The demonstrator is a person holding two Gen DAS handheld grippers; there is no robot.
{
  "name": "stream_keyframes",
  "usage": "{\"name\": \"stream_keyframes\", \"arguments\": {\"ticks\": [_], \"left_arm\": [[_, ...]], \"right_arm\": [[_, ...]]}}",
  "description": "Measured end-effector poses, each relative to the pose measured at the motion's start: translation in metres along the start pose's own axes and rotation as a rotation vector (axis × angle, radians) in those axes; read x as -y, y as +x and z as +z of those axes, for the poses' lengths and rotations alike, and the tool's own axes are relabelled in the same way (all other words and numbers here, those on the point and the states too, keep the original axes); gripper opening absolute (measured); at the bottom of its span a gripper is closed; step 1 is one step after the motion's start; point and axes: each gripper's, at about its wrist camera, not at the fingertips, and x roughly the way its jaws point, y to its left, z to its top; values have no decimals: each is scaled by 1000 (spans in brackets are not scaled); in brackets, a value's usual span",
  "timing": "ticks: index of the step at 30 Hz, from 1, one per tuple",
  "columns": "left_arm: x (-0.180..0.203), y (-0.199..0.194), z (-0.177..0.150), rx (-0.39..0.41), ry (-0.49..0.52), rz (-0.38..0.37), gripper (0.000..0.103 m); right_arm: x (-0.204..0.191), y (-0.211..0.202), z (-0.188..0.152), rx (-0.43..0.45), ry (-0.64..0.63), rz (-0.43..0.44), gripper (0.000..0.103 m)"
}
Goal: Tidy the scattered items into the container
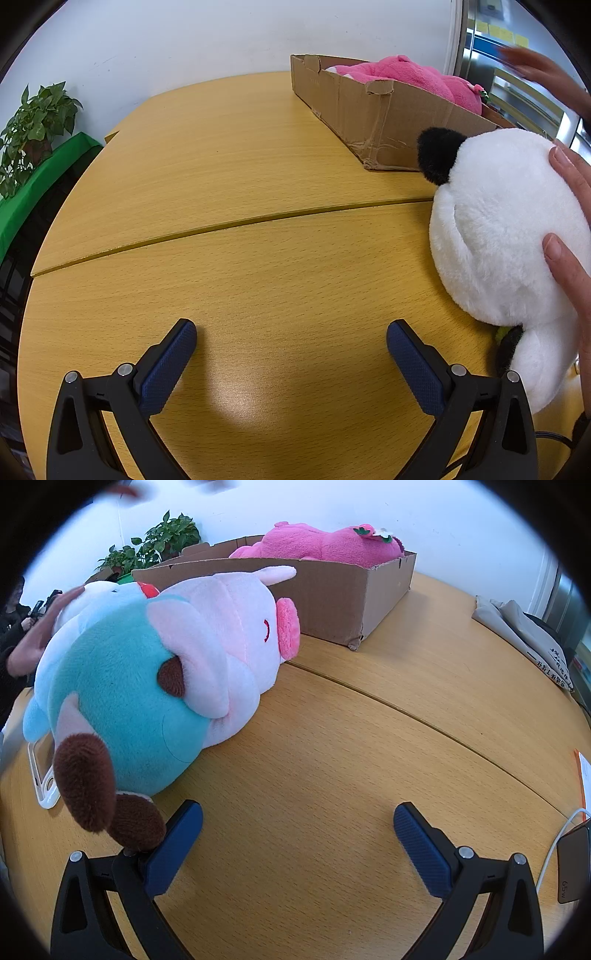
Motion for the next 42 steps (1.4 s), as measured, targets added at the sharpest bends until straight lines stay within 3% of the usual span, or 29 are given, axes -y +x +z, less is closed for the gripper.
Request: {"name": "stream_keyframes", "arguments": {"ticks": [42], "left_arm": [[-2, 3, 0, 0, 0, 0, 103]], "right_arm": [[0, -1, -2, -3, 1, -2, 103]]}}
